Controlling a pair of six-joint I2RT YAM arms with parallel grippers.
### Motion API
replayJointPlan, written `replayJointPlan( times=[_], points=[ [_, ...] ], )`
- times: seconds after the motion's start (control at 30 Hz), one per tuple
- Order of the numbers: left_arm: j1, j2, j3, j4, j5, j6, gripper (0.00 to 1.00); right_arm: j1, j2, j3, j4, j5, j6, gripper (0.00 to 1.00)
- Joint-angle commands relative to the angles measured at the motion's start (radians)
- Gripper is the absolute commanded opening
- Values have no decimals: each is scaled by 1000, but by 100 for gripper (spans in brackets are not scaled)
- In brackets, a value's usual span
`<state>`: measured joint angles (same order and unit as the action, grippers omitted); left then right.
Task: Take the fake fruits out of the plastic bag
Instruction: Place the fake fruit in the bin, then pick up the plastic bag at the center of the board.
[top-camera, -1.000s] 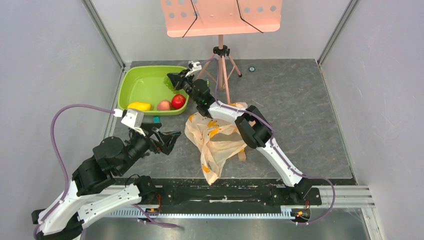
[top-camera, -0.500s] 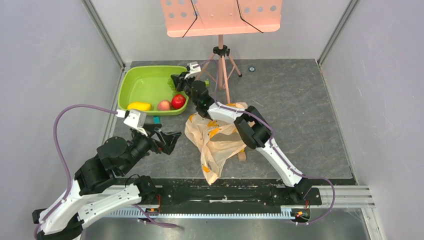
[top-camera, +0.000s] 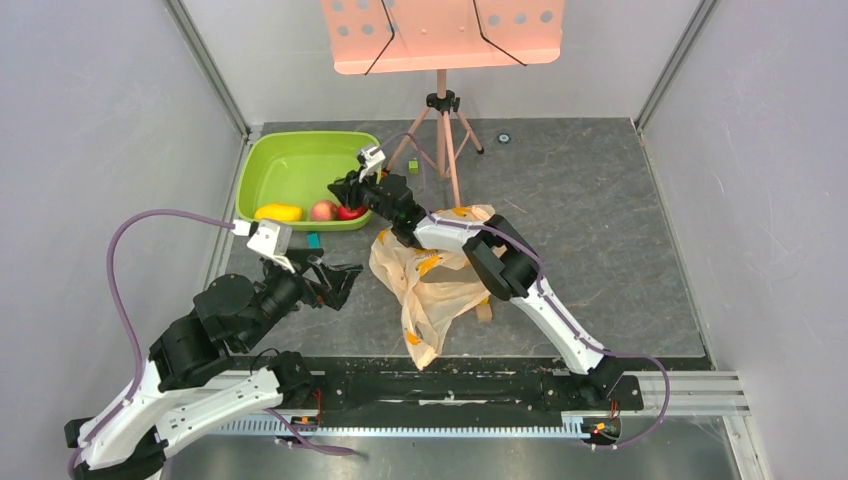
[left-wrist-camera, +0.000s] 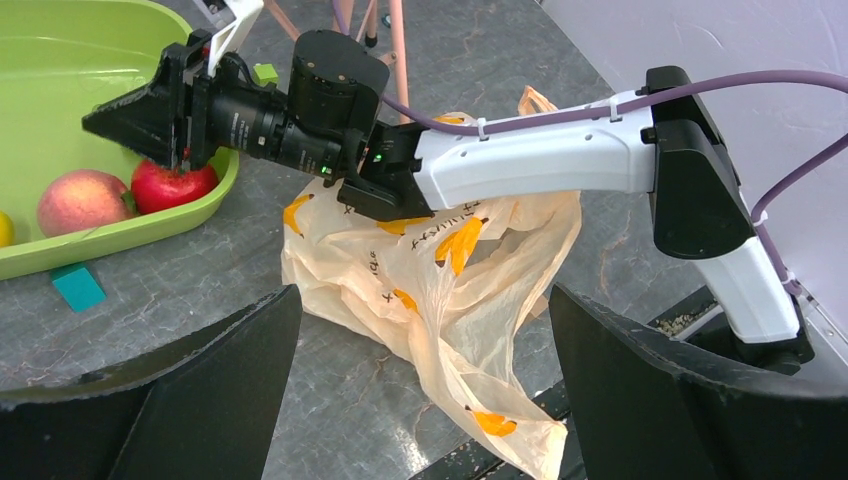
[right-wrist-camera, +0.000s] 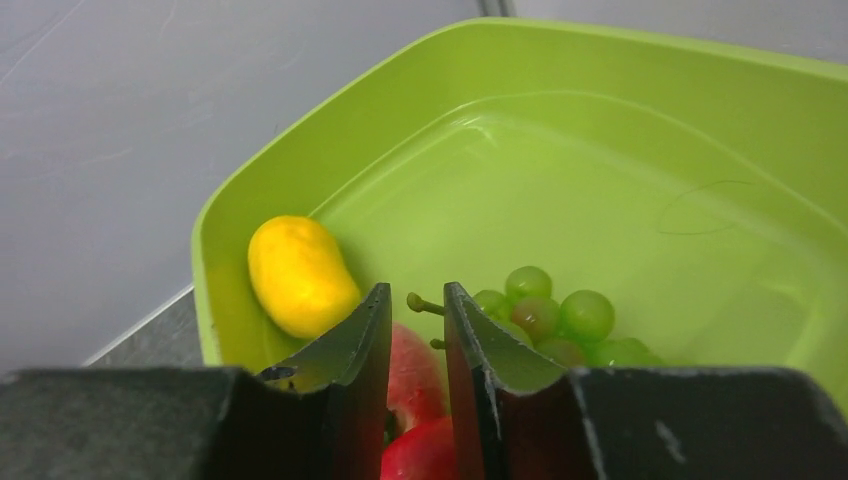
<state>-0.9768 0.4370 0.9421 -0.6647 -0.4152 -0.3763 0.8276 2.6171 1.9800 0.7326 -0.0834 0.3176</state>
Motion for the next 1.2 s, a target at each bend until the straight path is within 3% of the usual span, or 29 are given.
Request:
replayJointPlan(
  times=[0.0, 0.13, 0.4, 0.6, 0.73, 0.9, 1.1, 1.17],
  points=[
    [1, -9, -5, 5, 4, -48, 100, 6, -45, -20, 36, -102, -32, 34],
    [1, -9, -2, 1, 9, -59, 100, 6, -109, -82, 66, -136, -66, 54],
    [0, -15, 21, -31, 9, -74, 100, 5, -401, -322, 96, -128, -185, 74],
    [1, -29, 38, -60, -4, -104, 100, 4, -586, -427, 49, -102, -206, 79],
    [0, -21, 42, -97, -10, -140, 100, 5, -776, -624, -2, -58, -191, 80],
    [0, 1, 36, -118, 8, -182, 100, 5, -1097, -941, -187, 122, -206, 81],
    [0, 9, 8, -92, 32, -195, 100, 5, -1424, -1108, -569, 378, -273, 90],
    [0, 4, 2, -85, 41, -201, 100, 5, -1489, -1128, -670, 393, -307, 98]
  ],
)
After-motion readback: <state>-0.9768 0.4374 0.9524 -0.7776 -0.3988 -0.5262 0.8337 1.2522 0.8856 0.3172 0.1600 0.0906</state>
